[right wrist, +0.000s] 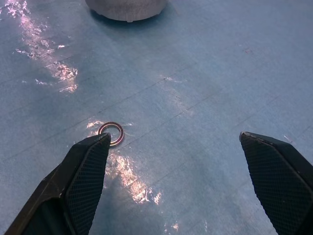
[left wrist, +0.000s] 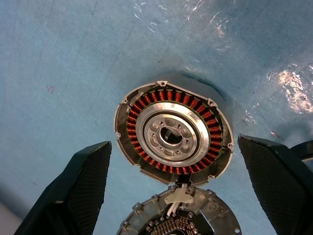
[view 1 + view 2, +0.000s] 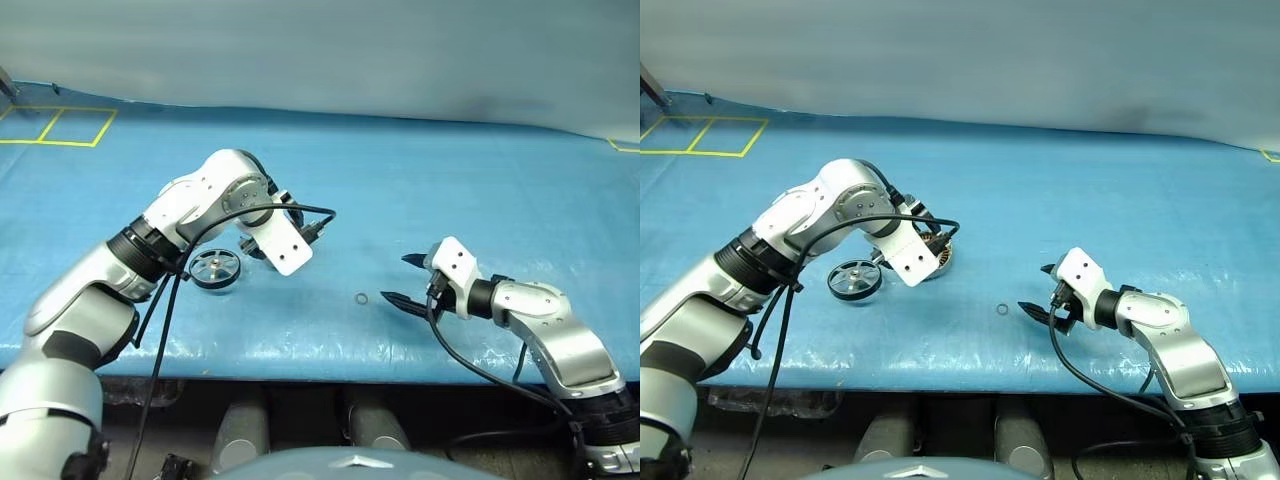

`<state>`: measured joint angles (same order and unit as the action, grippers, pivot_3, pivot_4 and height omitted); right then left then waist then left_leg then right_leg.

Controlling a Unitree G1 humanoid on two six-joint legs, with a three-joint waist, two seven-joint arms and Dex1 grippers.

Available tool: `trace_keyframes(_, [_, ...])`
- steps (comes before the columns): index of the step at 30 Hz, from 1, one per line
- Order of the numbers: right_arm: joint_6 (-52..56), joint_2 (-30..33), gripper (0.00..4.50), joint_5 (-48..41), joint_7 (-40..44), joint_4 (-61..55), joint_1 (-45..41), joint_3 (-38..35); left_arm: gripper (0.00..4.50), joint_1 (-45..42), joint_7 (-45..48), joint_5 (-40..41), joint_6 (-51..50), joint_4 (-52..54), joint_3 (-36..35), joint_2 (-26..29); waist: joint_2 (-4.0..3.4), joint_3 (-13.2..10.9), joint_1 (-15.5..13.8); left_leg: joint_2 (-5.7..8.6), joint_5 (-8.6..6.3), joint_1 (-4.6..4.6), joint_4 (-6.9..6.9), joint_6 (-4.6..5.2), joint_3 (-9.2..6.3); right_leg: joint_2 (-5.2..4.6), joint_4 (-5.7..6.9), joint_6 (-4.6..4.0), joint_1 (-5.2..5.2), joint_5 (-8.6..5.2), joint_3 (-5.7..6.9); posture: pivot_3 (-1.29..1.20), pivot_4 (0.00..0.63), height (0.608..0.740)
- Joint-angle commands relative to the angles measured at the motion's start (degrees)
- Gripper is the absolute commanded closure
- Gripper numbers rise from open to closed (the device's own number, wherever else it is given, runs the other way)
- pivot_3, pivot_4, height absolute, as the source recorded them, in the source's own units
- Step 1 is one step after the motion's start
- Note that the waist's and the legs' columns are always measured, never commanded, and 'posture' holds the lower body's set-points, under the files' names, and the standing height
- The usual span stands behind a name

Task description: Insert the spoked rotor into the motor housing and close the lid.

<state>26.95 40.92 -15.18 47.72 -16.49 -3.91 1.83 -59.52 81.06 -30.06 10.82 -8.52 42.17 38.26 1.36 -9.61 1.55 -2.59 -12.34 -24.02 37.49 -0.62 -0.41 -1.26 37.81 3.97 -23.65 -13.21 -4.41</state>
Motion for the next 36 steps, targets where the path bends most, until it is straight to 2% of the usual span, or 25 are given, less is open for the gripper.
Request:
trace_keyframes(1, [0.4,1.0,0.05,-0.8,0.4,-1.8,-0.4,-1.6,0.00,-0.1,-0.2,-1.1,0.7,0.4,-2.0,0.2,0.00,0.0,0.0,0.00,0.00,0.00,0.01,0.00,0.00,0.00,0.01,0.00,0.00,0.00,0.00,0.00,0.150,0.740])
trace_keyframes(20, [0.6,0.0,0.05,-0.4,0.5,-1.3,-1.1,-0.4,0.00,1.6,-0.7,-4.3,0.3,-2.6,-2.5,0.3,0.00,0.0,0.0,0.00,-0.01,-0.01,0.03,0.01,-0.01,0.00,0.05,0.04,0.00,0.03,0.00,0.00,0.150,0.740])
trace_keyframes(36, [1.0,-0.1,0.05,-0.4,0.3,-1.7,-1.3,0.0,0.00,2.4,-1.0,-6.3,-0.3,-7.4,-1.7,-2.1,0.00,0.0,0.0,0.00,-0.01,-0.02,0.17,0.01,-0.01,0.00,0.12,0.08,0.03,0.06,0.00,0.00,0.150,0.740])
